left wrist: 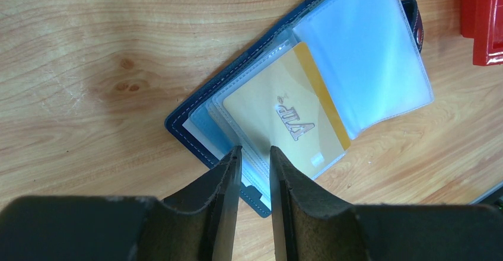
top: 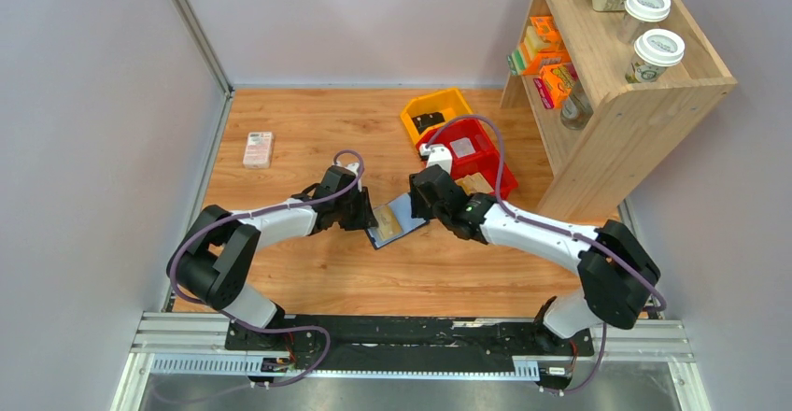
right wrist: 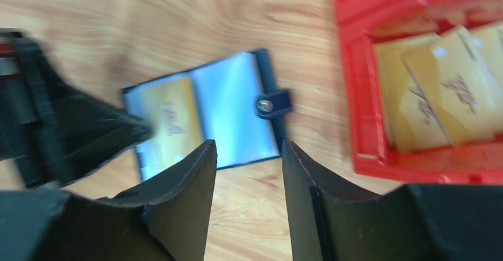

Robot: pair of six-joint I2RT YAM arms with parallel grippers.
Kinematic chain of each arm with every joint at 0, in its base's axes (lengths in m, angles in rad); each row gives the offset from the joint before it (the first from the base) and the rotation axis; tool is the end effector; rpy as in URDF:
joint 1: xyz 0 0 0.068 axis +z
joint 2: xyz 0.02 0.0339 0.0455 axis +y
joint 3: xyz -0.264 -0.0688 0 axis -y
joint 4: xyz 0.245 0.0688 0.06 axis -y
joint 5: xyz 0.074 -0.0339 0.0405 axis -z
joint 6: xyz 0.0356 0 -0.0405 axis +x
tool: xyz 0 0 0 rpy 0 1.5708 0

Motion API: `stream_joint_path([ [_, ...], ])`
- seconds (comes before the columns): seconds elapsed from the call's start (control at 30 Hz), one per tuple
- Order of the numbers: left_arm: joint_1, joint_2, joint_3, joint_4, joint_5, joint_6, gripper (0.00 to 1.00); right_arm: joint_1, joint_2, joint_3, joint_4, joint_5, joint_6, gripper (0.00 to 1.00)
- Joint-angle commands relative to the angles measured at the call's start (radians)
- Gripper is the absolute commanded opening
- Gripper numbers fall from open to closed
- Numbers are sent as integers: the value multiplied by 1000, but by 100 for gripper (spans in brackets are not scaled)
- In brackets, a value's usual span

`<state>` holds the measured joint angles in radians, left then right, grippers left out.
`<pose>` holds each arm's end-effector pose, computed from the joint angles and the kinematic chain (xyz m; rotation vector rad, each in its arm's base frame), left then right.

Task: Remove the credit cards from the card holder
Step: Remove the credit card from the card holder.

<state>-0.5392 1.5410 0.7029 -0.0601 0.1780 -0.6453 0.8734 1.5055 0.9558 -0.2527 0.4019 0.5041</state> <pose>0.2444 -0.1536 0.1501 -0.0567 2.5931 -0.6978 0.2144 0.2342 0.2233 -0.2358 2.2926 0.2290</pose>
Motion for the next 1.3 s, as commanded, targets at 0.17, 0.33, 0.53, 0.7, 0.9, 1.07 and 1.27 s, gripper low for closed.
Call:
stream_joint_path([
  [0.17, -7, 30, -40, -139, -40, 36, 34, -80, 105, 63, 136, -431, -72, 44],
  [0.33, -7, 21, -43, -144, -46, 33, 34, -106, 217, 97, 173, -511, -62, 44],
  [0.53, -7, 15, -48, -149, -52, 33, 33, -113, 308, 124, 214, -604, -44, 43],
  [0.7, -7, -13, -59, -161, -74, 38, 32, -113, 326, 90, 300, -709, 17, 40],
  [0.9, -7, -30, -66, -173, -83, 42, 29, -113, 291, 29, 395, -788, 85, 34],
  [1.07, -7, -50, -72, -181, -92, 44, 27, -113, 283, 3, 469, -833, 142, 29],
  [1.27, -7, -73, -69, -205, -126, 65, 24, -113, 272, -31, 570, -865, 218, 24],
])
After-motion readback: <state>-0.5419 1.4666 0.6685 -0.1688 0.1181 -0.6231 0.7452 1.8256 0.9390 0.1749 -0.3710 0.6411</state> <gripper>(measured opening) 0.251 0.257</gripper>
